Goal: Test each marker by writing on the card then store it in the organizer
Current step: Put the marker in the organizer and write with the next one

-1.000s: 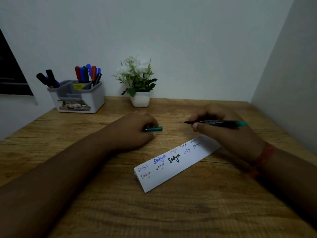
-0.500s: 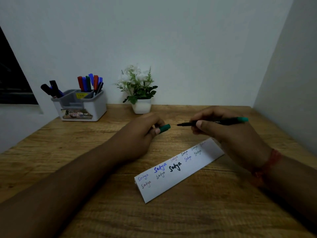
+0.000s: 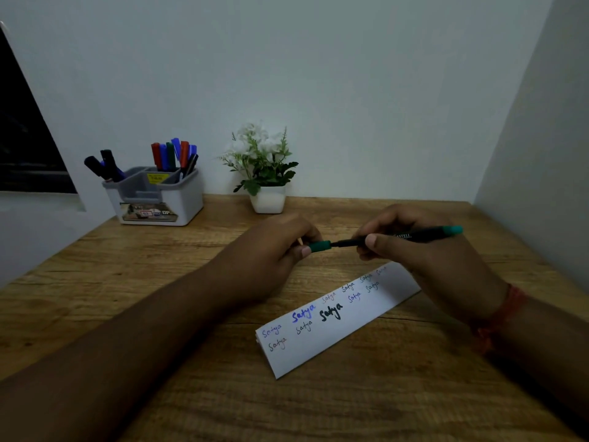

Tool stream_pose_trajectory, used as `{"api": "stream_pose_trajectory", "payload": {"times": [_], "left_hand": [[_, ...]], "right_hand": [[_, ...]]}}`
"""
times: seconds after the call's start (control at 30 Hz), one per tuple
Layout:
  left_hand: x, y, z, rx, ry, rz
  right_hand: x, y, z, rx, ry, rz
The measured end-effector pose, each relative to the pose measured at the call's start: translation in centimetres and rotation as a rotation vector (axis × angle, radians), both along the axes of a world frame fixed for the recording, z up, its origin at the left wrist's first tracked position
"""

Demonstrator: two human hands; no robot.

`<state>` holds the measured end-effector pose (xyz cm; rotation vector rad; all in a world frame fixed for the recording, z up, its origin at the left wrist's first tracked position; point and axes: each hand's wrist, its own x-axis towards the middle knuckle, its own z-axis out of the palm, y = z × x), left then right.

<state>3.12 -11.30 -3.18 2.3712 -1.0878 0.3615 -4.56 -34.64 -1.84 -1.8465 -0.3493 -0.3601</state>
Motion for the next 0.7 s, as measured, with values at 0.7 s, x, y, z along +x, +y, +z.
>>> {"api": "stream_pose_trajectory", "payload": {"times": [0.7], "left_hand": [[-2.2, -1.6, 0.3, -0.05, -0.014, -0.013]], "right_hand": [[0.3, 1.3, -0.9, 0.115, 0.07, 0.011]]}}
